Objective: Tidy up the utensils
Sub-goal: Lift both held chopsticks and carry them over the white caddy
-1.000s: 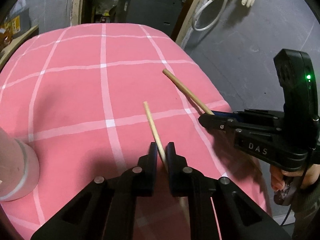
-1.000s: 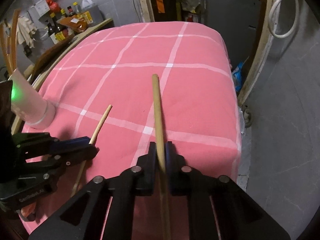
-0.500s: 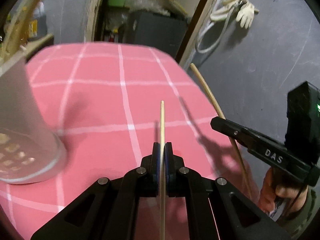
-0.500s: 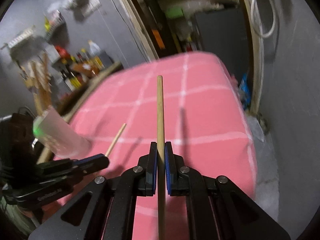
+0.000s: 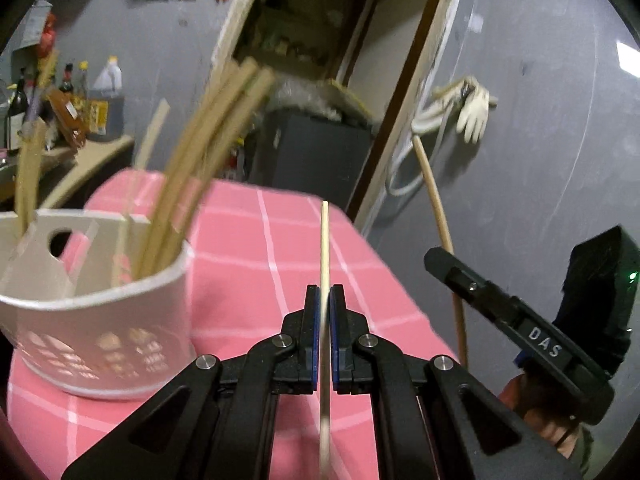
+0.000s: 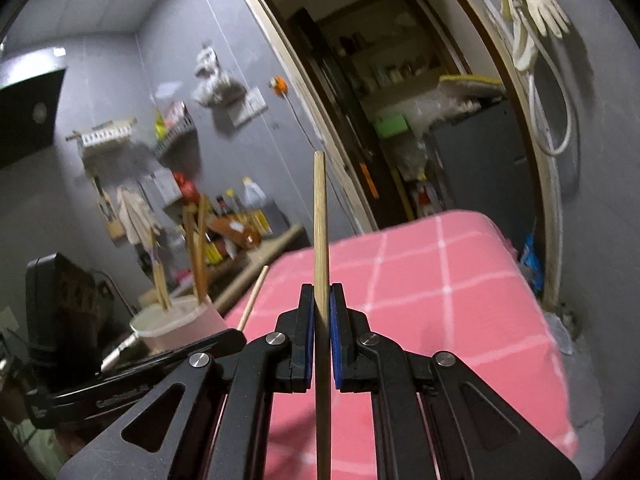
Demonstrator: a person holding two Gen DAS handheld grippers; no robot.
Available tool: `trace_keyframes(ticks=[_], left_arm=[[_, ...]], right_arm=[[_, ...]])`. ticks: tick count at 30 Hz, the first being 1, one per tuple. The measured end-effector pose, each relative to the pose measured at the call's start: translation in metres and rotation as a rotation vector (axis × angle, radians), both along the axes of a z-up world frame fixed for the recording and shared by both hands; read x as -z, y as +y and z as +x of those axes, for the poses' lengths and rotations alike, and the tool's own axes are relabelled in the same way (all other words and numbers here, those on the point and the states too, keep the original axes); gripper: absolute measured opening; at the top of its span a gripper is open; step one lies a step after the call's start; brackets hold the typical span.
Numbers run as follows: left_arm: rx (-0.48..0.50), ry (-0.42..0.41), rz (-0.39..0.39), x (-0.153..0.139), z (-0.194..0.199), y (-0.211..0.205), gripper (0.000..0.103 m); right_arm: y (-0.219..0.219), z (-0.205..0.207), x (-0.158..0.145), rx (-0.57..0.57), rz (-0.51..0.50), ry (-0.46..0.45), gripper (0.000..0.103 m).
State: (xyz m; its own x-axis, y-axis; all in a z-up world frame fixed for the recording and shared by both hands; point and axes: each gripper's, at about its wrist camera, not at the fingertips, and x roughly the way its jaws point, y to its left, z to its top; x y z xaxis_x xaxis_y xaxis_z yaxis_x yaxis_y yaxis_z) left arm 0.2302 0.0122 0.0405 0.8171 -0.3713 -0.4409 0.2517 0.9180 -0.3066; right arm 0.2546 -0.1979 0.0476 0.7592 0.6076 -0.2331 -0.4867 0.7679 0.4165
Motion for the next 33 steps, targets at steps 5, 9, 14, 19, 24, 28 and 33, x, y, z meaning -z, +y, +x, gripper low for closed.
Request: trace_keyframes(ticks=[5, 9, 14, 19, 24, 28, 33], left_arm=[[-0.06, -0.078, -0.011, -0.02, -0.003, 0.021, 0.003], [-0.11, -0.146, -0.021, -0.035, -0.01, 0.043, 0.003], [-0.151, -0.177, -0.028, -0.04, -0.012, 0.068, 0.003], [-0.152, -0.116, -0.051, -0.024, -0.008, 0.086, 0.003], [-0.148, -0.133, -0.083, -0.024, -0.015, 0.094, 0.003], [-0.152, -0.184, -0.122, -0.035, -0.023, 0.105, 0.003], [-0.177, -0.24, -0.161, -0.05, -0.022, 0.126, 0.003]], right_arm=[[0.025, 0.001, -0.016, -0.018, 0.051, -0.079, 0.005], [0.047, 0.003, -0.027, -0.04, 0.071, -0.132, 0.005], [0.072, 0.004, -0.035, -0.068, 0.098, -0.181, 0.005], [0.08, 0.009, -0.029, -0.091, 0.087, -0.163, 0.005], [0.076, 0.009, -0.026, -0.098, 0.108, -0.157, 0.005], [0.076, 0.006, -0.028, -0.112, 0.152, -0.188, 0.005], [0.091, 0.014, -0.041, -0.118, 0.203, -0.228, 0.005]])
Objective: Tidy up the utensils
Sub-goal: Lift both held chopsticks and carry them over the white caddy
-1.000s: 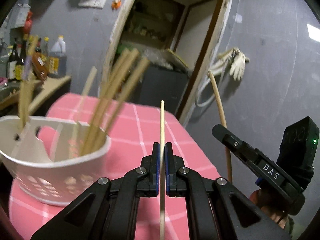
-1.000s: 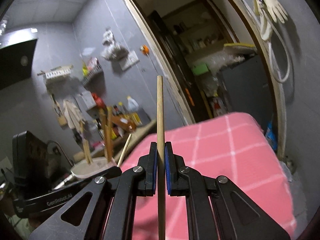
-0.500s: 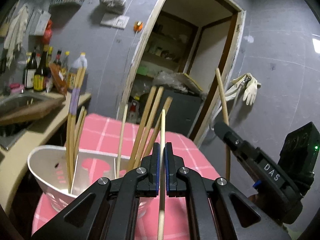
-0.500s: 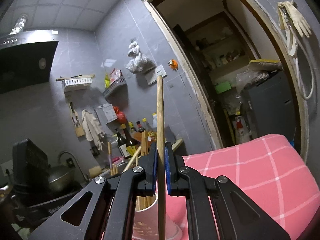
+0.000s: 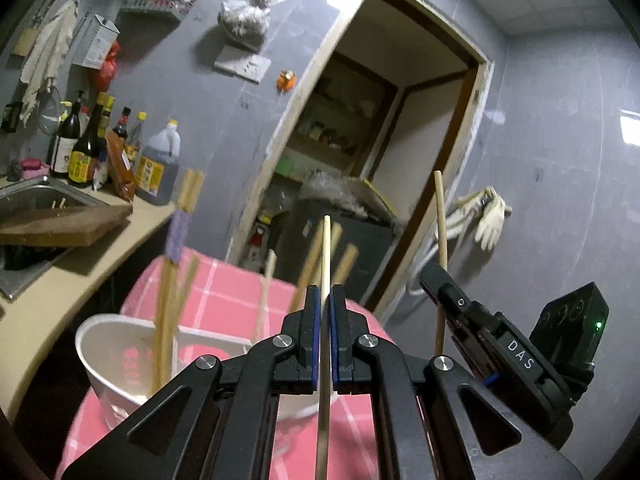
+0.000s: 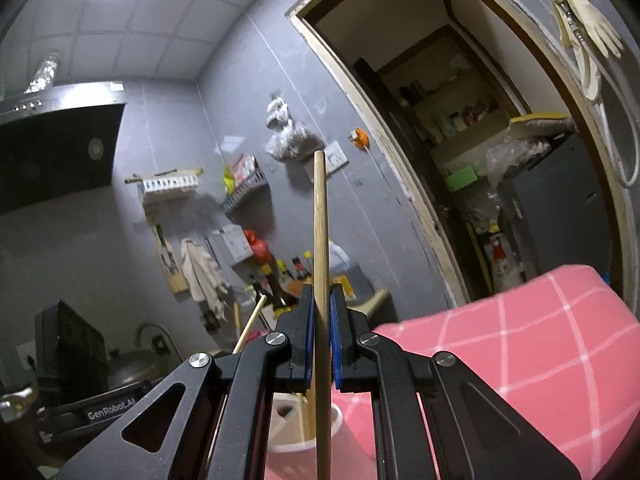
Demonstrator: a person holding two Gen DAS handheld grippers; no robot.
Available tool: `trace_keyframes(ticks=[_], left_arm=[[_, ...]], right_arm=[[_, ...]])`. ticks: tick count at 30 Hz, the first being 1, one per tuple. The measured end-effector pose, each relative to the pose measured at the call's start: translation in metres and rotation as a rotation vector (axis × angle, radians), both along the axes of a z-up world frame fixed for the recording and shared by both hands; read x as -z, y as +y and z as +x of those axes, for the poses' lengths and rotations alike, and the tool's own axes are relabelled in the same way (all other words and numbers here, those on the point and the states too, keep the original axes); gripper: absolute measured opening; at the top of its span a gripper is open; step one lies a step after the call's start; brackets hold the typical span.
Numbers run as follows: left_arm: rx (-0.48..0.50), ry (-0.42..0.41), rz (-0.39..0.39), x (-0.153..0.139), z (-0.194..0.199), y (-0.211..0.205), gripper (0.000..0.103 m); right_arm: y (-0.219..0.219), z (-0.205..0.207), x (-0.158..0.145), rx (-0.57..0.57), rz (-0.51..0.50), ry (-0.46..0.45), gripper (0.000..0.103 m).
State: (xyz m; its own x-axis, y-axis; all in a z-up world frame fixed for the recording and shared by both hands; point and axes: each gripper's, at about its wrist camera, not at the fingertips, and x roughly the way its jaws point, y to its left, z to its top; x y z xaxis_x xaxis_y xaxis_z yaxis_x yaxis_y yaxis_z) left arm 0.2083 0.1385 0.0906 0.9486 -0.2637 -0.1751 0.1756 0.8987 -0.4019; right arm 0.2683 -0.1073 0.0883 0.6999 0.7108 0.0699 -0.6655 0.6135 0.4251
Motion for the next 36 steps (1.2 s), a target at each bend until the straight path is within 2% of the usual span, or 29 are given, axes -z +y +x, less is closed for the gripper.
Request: trace_keyframes(ticks=[6, 10, 15, 21, 29, 36], left_arm=[[-0.066, -0.057, -0.042, -0.012, 0.014, 0.036, 0.003], [-0.106, -0.083, -0.056, -0.014, 0.025, 0.057, 0.003], [-0.144, -0.105, -0.084, -0.011, 0.038, 0.078, 0.003], [-0.192, -0.125, -0.132, 0.0, 0.046, 0.097, 0.003], [-0.248, -0.154, -0.197, 0.012, 0.038, 0.113, 0.003], [-0.32, -0.214, -0.19, 0.013, 0.025, 0.111, 0.003]], right_arm=[[0.029, 0.013, -0.014, -0.007, 0.047, -0.088, 0.005], [0.043, 0.014, -0.019, 0.019, 0.039, -0.17, 0.005], [0.052, 0.014, -0.015, 0.082, 0.007, -0.227, 0.005], [0.056, 0.021, -0.004, 0.102, 0.0, -0.23, 0.005], [0.053, 0.028, 0.005, 0.103, 0.021, -0.198, 0.005], [0.051, 0.029, 0.008, 0.085, 0.052, -0.184, 0.005]])
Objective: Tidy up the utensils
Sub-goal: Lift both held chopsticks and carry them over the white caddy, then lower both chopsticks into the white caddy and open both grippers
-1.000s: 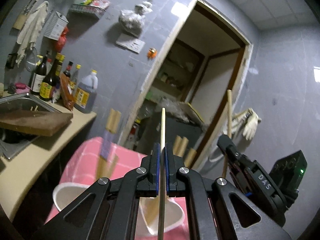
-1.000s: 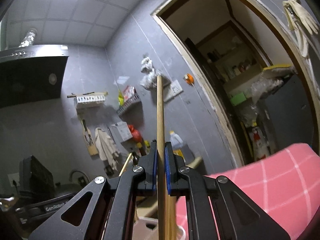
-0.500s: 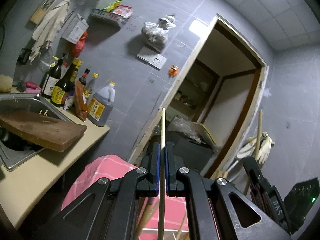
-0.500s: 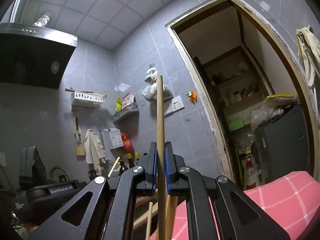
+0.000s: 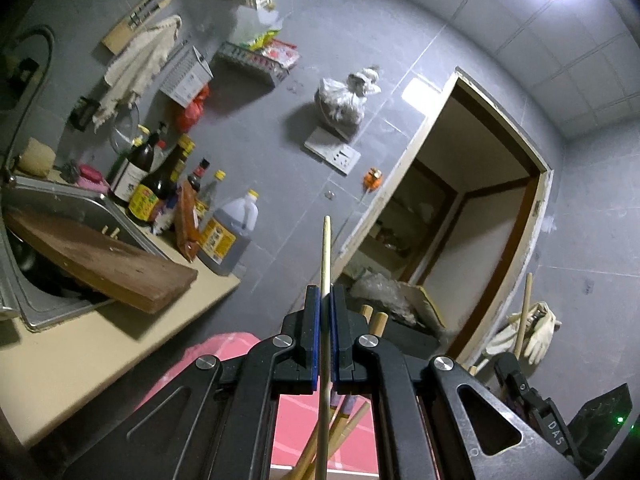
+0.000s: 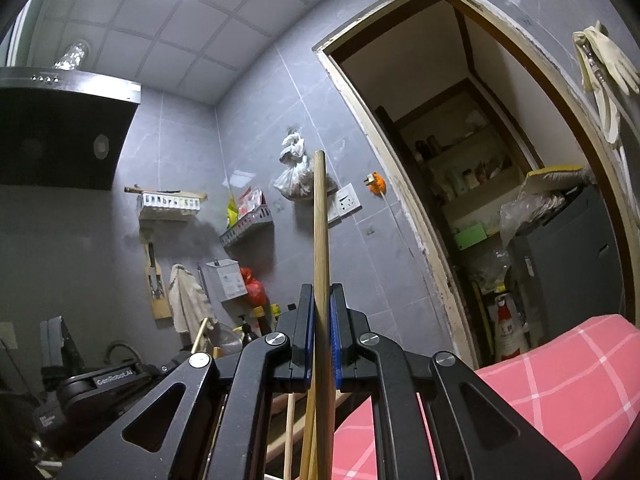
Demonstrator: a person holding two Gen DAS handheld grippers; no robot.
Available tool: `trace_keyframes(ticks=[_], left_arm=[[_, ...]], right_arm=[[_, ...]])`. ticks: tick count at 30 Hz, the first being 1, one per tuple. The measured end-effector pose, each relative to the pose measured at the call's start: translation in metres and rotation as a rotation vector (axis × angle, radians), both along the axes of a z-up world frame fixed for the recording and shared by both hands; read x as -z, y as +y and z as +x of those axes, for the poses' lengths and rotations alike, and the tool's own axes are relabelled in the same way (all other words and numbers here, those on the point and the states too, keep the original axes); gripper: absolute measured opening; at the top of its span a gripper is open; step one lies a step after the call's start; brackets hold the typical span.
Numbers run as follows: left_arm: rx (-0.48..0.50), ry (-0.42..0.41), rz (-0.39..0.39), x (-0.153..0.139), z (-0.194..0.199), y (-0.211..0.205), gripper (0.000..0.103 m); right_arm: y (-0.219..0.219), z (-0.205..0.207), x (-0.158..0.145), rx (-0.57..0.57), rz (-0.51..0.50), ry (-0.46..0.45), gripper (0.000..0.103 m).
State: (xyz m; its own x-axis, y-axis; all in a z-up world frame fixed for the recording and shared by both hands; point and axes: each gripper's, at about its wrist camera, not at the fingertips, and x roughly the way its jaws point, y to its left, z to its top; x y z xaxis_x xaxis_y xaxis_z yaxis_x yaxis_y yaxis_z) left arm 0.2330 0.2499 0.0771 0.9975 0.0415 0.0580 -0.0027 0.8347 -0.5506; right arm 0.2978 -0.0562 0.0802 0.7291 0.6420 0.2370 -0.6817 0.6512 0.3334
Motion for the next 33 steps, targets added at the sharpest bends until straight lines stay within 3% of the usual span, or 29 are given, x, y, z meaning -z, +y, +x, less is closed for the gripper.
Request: trace_keyframes(ticks=[20, 33], left_arm=[[-0.115, -0.023, 0.099, 0.017, -0.009, -0.023, 0.003], [-0.111, 0.051, 0.203, 0.03, -0.012, -0.051, 0.003]], right_arm=[[0.007, -0.002, 0.012, 0.03, -0.029, 0.007, 0.006], [0.012, -0.019, 0.015, 0.063, -0.063, -0.032, 0.008]])
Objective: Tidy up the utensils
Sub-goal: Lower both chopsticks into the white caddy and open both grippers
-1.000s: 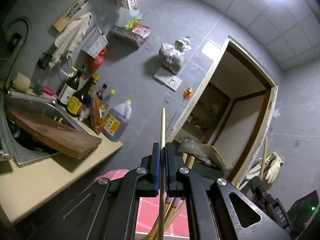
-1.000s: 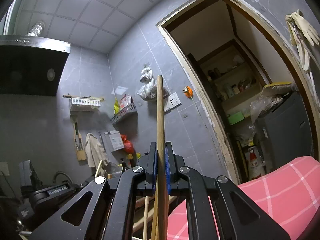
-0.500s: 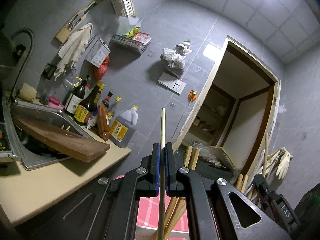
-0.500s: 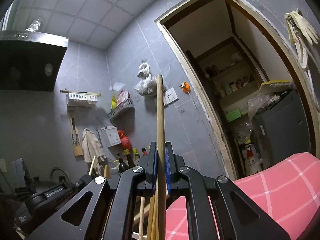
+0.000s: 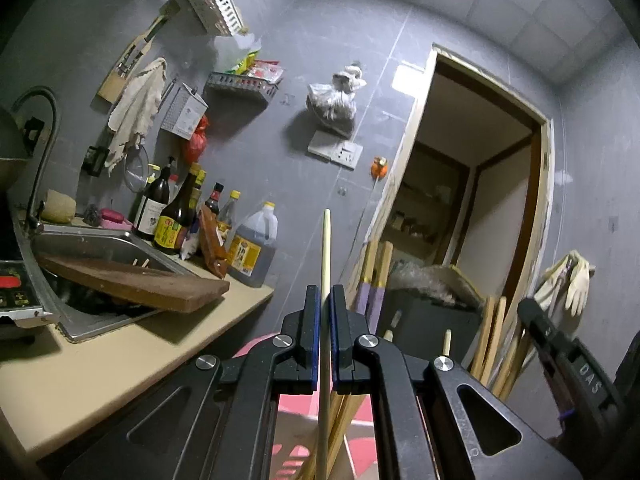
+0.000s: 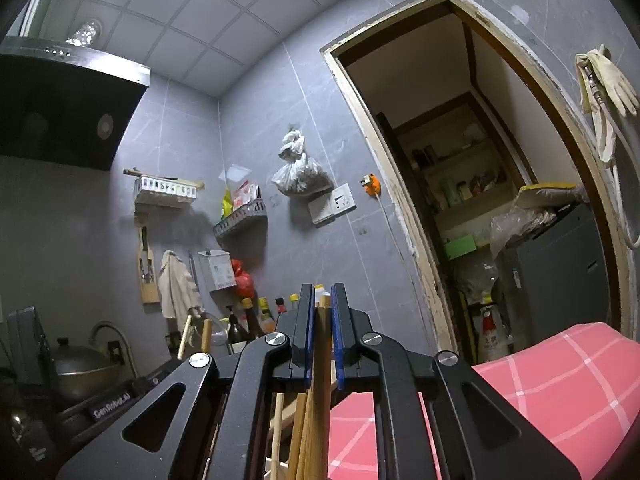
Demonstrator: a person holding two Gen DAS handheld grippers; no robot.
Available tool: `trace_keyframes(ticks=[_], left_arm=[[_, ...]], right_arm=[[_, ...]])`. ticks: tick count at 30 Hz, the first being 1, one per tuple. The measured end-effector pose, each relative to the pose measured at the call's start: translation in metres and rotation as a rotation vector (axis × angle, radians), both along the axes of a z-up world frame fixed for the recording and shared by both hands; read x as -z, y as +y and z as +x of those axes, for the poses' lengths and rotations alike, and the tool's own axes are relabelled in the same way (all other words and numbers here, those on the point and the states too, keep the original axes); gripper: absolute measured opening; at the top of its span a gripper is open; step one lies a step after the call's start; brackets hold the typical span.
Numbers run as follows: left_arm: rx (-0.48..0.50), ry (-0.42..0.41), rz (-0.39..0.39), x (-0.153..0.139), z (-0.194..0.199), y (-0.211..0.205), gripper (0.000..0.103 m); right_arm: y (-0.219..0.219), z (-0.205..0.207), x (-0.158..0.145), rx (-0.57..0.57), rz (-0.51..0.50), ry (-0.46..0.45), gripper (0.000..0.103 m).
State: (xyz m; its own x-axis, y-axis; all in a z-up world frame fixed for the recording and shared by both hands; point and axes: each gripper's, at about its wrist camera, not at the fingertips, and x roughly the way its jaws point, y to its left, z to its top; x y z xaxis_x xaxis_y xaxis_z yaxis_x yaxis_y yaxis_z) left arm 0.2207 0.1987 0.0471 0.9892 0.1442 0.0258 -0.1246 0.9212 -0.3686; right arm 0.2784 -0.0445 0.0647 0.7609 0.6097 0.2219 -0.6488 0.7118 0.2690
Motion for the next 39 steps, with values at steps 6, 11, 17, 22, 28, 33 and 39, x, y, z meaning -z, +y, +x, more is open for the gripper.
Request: trace_keyframes(ticks=[6, 11, 17, 22, 28, 33, 39], left_arm=[[0.022, 0.058, 0.025, 0.007, 0.001, -0.01, 0.003], [0.037, 0.095, 0.038, 0.012, 0.001, -0.016, 0.003], [0.046, 0.122, 0.049, 0.016, -0.002, -0.022, 0.004], [0.053, 0.13, 0.044, 0.017, -0.005, -0.023, 0.02], [0.059, 0.135, 0.047, 0.015, -0.011, -0.026, 0.025], [0.064, 0.148, 0.041, 0.01, -0.017, -0.025, 0.035], [0.073, 0.196, 0.075, 0.008, -0.023, -0.034, 0.042]], right_arm=[[0.001, -0.001, 0.001, 0.001, -0.014, 0.012, 0.008], [-0.002, -0.005, 0.002, 0.004, -0.016, 0.021, 0.027], [-0.011, -0.012, 0.001, 0.021, -0.025, 0.031, 0.027], [-0.017, -0.019, 0.0, 0.037, -0.04, 0.04, 0.033], [-0.024, -0.023, 0.0, 0.052, -0.046, 0.052, 0.039], [-0.034, -0.029, 0.001, 0.068, -0.05, 0.069, 0.048], [-0.043, -0.039, 0.001, 0.081, -0.08, 0.097, 0.058]])
